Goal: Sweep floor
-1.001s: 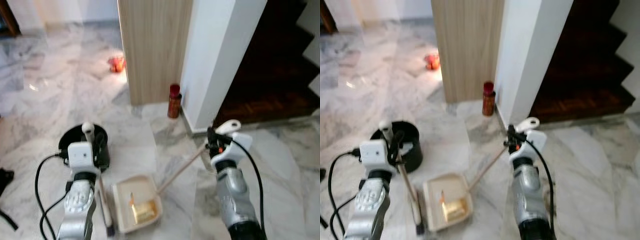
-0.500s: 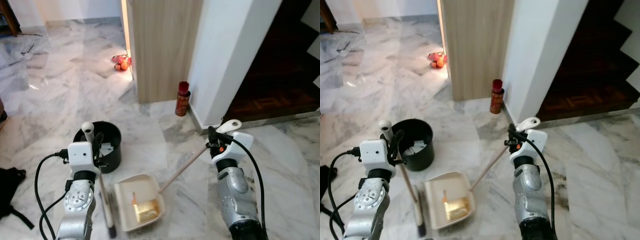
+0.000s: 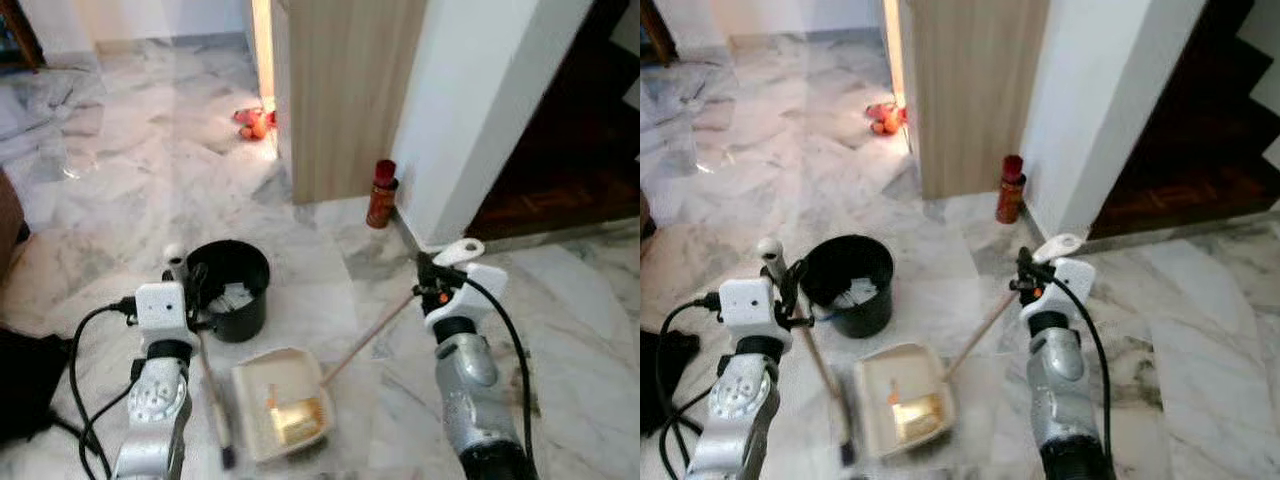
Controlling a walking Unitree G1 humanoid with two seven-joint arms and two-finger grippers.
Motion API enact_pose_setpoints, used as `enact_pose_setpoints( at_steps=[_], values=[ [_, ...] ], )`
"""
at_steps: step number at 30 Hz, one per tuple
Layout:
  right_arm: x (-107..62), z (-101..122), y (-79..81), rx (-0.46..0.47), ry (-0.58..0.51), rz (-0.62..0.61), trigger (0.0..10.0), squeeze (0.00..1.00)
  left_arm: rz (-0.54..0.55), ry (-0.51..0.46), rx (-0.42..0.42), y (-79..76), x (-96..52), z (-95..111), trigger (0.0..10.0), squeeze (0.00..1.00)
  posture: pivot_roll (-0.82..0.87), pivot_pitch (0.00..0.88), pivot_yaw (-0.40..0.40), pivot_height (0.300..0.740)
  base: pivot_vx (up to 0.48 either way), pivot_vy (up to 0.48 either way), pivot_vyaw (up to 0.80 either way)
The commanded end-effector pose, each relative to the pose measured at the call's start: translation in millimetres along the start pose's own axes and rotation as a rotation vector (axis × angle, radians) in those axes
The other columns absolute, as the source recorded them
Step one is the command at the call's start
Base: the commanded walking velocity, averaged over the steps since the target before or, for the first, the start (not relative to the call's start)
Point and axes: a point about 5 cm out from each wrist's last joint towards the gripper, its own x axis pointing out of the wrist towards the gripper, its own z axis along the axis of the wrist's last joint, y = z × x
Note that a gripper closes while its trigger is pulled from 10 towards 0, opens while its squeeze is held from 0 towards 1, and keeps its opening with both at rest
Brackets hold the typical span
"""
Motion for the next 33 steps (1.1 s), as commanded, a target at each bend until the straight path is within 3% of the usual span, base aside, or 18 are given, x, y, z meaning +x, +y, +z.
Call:
enact_pose_setpoints(
  at_steps=[1,13,33],
  values=[
    [2.9,9.7,2.3,0.032,-0.048,0.006,10.0,0.0,-0.007,-0.039,-0.011,-4.3,2.0,8.4,10.0,0.0,0.11,0.104,-0.037,0.74,0.0,0.36,0.0],
    [3.3,10.6,2.9,0.032,-0.05,0.008,10.0,0.0,-0.008,-0.04,-0.011,-4.6,2.3,8.6,10.0,0.0,0.11,0.103,-0.038,0.74,0.0,0.349,0.0],
    [4.9,14.2,4.7,0.034,-0.065,0.018,10.0,0.0,-0.018,-0.041,0.002,-5.5,1.2,7.0,10.0,0.0,0.11,0.079,-0.034,0.74,0.0,0.0,0.0]
  ],
)
